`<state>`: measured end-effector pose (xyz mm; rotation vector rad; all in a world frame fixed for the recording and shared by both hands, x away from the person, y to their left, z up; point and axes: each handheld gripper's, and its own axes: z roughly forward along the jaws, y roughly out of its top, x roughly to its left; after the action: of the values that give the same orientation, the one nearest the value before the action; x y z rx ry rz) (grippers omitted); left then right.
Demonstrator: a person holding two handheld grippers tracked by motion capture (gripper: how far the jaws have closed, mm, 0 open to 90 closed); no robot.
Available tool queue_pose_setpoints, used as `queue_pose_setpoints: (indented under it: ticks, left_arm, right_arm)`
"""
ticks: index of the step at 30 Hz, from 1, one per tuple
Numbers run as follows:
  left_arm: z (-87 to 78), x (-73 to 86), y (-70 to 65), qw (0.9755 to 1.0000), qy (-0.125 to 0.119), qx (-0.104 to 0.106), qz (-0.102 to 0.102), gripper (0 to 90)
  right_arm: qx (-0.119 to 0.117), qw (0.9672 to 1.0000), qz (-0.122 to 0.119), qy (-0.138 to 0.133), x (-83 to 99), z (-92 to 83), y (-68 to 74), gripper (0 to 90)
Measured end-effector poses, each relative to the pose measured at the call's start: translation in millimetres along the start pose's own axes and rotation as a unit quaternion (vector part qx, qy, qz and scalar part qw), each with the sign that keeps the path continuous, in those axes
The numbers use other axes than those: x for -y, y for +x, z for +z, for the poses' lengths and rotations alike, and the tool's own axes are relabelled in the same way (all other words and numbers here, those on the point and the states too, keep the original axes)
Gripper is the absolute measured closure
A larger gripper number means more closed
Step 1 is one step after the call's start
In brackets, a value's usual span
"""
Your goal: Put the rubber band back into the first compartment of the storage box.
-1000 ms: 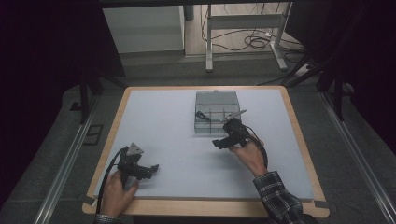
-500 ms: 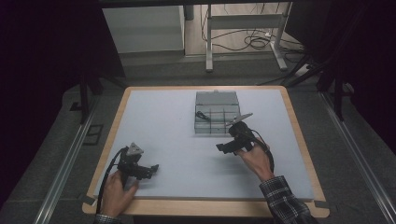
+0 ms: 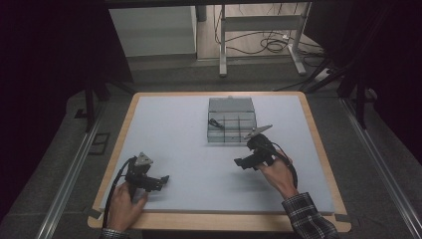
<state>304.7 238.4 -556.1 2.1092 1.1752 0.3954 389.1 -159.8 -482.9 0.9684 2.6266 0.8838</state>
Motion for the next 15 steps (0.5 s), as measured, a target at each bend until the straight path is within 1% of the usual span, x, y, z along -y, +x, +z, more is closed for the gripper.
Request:
queue_pose_setpoints:
  ticks: [6,15]
  left_arm:
    - [0.0,0.0,0.0,1.0,0.0,0.0,0.0,0.0]
    - [0.0,0.0,0.0,1.0,0.0,0.0,0.0,0.0]
  right_arm:
    - [0.0,1.0,-0.006,0.002,4.4,-3.9,1.0,9.7]
    - [0.002,1.0,-0.007,0.007,13.8,-12.9,1.7,9.5]
